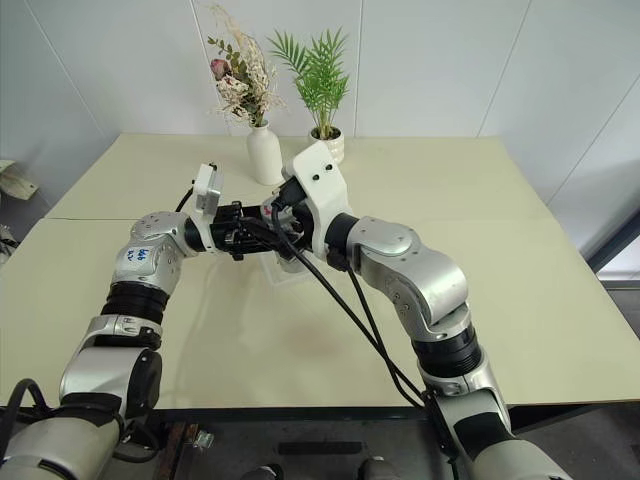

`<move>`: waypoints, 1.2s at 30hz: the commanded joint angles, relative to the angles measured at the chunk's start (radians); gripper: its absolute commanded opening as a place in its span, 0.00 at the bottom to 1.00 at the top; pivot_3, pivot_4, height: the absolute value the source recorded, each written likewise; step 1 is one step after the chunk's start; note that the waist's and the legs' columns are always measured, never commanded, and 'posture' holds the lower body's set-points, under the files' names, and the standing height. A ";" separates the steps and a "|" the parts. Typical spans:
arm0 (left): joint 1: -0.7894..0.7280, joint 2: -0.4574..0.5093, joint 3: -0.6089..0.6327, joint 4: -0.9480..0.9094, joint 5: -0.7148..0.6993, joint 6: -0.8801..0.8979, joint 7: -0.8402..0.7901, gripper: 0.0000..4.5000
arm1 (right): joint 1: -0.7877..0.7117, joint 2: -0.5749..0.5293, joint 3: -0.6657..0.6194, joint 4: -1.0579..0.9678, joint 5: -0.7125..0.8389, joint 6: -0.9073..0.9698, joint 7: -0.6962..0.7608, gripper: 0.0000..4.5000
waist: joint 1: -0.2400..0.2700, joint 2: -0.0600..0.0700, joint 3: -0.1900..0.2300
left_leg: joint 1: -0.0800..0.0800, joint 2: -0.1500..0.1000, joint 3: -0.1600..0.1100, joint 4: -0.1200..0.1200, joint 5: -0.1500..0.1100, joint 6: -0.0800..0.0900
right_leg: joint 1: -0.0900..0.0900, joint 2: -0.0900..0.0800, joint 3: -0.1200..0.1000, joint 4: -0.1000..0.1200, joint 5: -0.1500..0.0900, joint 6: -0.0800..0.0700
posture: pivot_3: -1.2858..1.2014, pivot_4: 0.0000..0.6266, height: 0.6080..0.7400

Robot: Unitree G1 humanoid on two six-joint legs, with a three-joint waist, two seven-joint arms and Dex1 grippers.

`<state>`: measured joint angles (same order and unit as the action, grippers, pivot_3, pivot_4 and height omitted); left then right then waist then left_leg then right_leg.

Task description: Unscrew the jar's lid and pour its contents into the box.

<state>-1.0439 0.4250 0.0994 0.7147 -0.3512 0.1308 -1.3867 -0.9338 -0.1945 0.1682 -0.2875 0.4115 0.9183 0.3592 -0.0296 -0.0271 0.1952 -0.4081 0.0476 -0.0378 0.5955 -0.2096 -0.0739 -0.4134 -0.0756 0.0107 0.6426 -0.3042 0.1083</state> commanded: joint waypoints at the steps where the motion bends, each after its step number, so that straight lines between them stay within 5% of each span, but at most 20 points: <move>1: 0.011 0.003 0.009 -0.056 -0.024 0.019 0.013 0.56 | -0.018 0.005 0.012 -0.005 -0.033 -0.032 -0.007 1.00 | 0.000 0.000 0.000 | 0.000 0.000 0.000 0.000 0.000 0.000 | 0.000 0.000 0.000 0.000 0.000 0.000 | 0.52 0.24 1.00; 23: 0.057 0.029 0.003 -0.138 -0.028 0.075 -0.001 0.56 | -0.020 0.029 0.018 -0.002 -0.060 -0.031 0.005 1.00 | 0.000 0.000 0.000 | 0.000 0.000 0.000 0.000 0.000 0.000 | 0.000 0.000 0.000 0.000 0.000 0.000 | 0.52 0.24 1.00; 30: 0.048 0.031 0.007 -0.126 -0.025 0.064 0.003 0.56 | -0.008 0.019 0.034 -0.022 -0.051 -0.012 0.030 0.58 | 0.000 0.000 0.000 | 0.000 0.000 0.000 0.000 0.000 0.000 | 0.000 0.000 0.000 0.000 0.000 0.000 | 0.52 0.24 1.00; 36: 0.034 0.030 0.012 -0.103 -0.022 0.044 0.007 0.56 | -0.003 0.017 0.033 -0.026 -0.042 -0.001 0.045 0.57 | 0.000 0.000 0.000 | 0.000 0.000 0.000 0.000 0.000 0.000 | 0.000 0.000 0.000 0.000 0.000 0.000 | 0.52 0.24 1.00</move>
<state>-0.9766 0.4405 0.0961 0.6214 -0.3562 0.1947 -1.3868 -0.9337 -0.1792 0.2000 -0.2731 0.3542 0.9173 0.3827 -0.0299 -0.0271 0.1952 -0.4081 0.0476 -0.0378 0.5954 -0.2096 -0.0739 -0.4135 -0.0755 0.0108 0.6428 -0.3043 0.1081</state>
